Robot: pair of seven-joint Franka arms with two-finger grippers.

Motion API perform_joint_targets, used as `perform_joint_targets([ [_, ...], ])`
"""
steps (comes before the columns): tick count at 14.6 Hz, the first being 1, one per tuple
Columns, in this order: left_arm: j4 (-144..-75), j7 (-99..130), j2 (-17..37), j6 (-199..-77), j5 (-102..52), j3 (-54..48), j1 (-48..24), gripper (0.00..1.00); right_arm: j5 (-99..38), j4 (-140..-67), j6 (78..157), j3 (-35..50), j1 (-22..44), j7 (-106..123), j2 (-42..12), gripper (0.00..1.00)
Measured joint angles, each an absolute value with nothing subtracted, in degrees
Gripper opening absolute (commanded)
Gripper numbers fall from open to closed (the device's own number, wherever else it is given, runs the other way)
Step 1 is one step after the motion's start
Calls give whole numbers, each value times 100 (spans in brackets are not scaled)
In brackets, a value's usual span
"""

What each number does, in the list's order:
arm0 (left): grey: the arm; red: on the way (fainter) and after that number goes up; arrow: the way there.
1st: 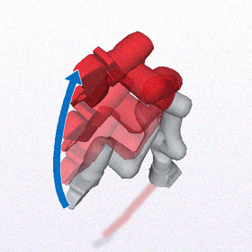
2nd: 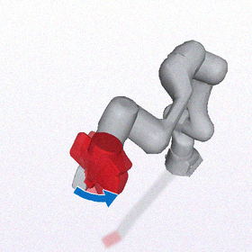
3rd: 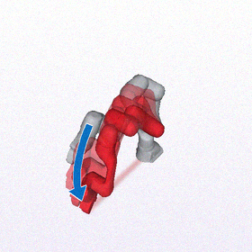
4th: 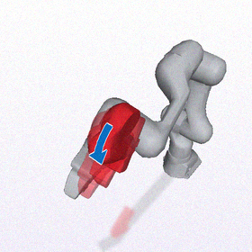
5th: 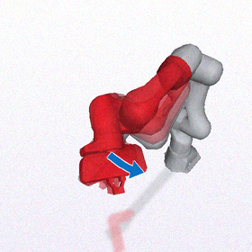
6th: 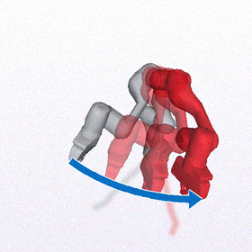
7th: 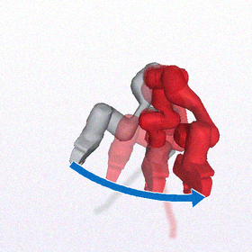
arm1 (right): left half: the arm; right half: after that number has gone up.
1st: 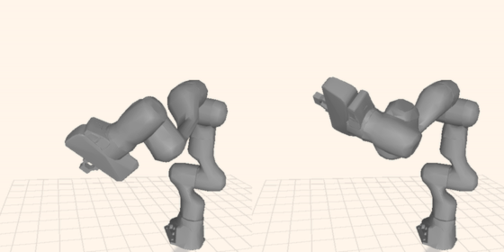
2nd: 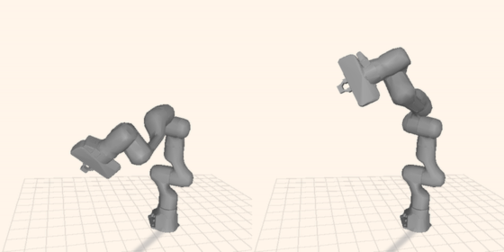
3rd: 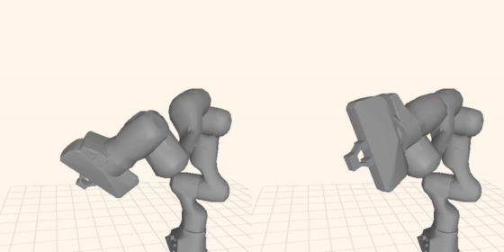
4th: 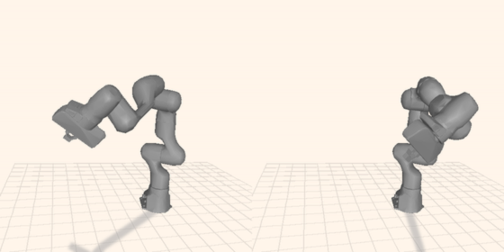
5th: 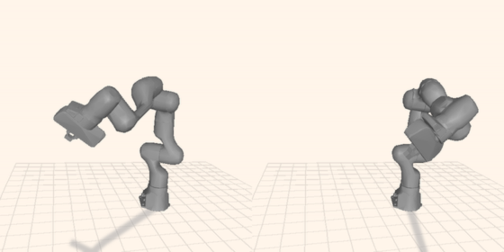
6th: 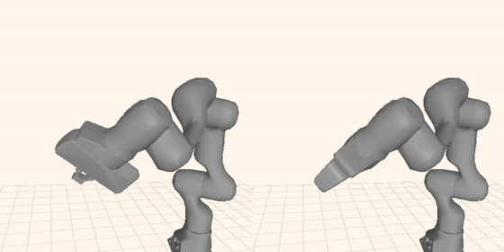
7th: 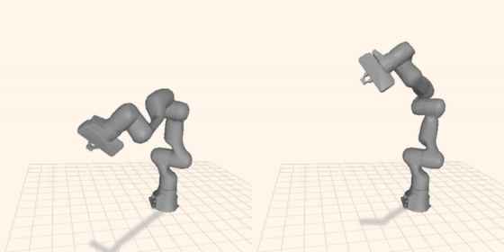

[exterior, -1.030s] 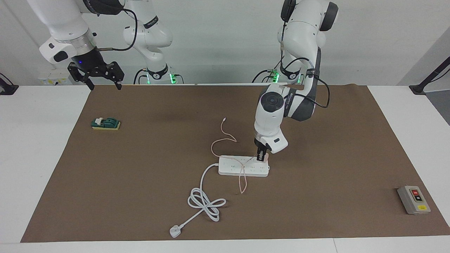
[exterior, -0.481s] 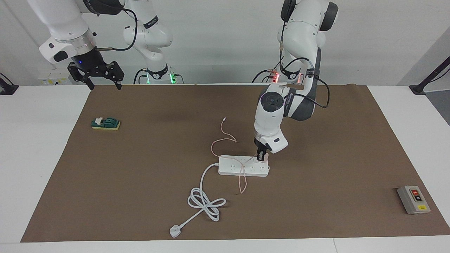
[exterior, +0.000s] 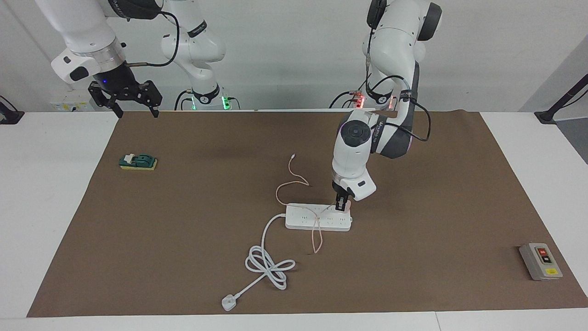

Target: Plug charger into power strip

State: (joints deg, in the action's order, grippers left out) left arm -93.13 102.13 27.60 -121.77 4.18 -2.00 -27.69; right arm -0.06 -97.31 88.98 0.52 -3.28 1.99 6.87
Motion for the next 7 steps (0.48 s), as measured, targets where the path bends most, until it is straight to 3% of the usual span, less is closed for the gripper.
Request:
perform_joint_targets([
  [1,-9313,10197,2762,-12177,418,-202,-2769,100,-6,-9731,8898,52,-330,199,687,100],
  [4,-9428,9536,2809,-12473,407,-146,-2646,100,-6,-9731,8898,48,-343,199,687,100],
  [7,-9639,8305,3059,-12935,264,-247,-1581,100,-6,-9731,8898,45,-344,199,687,100],
])
